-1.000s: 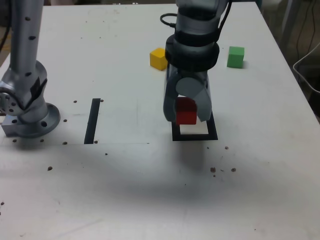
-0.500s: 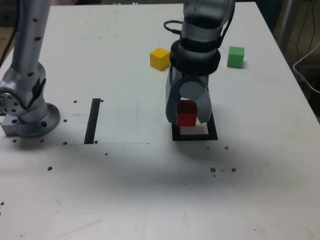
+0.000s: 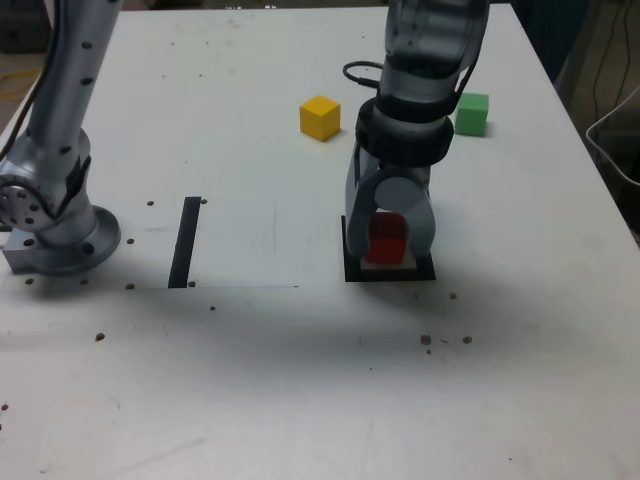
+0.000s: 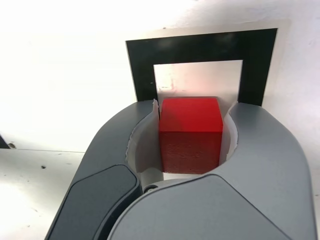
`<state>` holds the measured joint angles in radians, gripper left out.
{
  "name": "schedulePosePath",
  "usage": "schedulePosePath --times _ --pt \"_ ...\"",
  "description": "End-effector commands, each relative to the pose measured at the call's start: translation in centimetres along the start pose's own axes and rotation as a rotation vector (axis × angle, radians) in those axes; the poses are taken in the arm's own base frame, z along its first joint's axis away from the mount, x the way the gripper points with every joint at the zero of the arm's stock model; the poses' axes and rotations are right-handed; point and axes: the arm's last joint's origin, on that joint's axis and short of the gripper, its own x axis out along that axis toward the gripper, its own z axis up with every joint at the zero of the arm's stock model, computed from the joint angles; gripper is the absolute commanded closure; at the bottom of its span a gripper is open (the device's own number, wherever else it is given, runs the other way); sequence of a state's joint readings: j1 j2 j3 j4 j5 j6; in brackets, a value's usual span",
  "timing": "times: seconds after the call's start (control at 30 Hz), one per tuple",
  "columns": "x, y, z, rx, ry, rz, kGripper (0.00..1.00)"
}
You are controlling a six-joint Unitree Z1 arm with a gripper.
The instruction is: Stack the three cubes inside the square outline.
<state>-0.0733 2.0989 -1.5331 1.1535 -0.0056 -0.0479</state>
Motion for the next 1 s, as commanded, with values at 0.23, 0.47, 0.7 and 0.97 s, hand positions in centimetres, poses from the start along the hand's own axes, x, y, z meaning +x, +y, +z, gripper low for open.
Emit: schedulePosePath --times 0.23,0.47,0.7,0.97 --pt "0.29 0.51 0.02 -0.006 0.007 0.008 0.67" --pt "0.51 0.7 -0.04 0.006 0.024 0.0 0.43" --pt "0.8 0.7 -0.18 0.022 0.033 -0.023 0.02" --pt "0.73 0.69 -0.35 0.022 0.036 -0.026 0.01"
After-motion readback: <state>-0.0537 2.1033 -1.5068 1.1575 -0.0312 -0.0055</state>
